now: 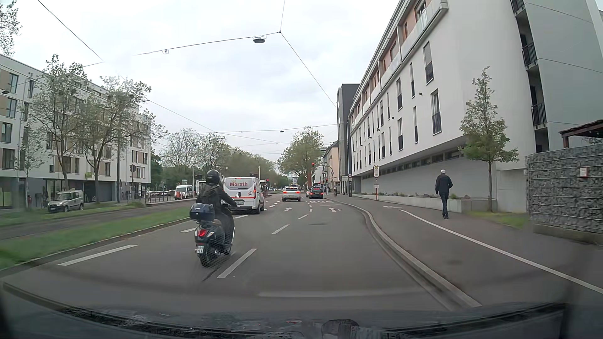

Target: Follow the waypoints while adhering to traffic rules and regulations

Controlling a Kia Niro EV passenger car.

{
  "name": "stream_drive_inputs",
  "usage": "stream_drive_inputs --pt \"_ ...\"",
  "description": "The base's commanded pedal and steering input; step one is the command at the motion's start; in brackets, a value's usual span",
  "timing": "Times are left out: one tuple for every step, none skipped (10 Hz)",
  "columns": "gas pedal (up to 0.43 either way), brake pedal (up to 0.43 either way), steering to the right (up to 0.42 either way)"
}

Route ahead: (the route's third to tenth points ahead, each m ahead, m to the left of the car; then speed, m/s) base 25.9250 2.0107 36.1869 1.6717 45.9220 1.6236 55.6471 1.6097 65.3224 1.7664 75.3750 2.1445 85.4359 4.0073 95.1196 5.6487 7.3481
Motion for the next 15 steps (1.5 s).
stream_drive_inputs --pt "0.000 0.000 0.022" --pt "0.000 0.000 0.023" --pt "0.000 0.000 0.025" --pt "0.000 0.000 0.026" --pt "0.000 0.000 0.026" --pt "0.000 0.000 0.028" --pt "0.000 0.000 0.029" --pt "0.000 0.000 0.029" --pt "0.000 0.000 0.028" --pt "0.000 0.000 0.028" --pt "0.000 0.000 0.025" --pt "0.000 0.000 0.020" --pt "0.000 0.000 0.014" --pt "0.000 0.000 0.014" --pt "0.000 0.000 0.012"
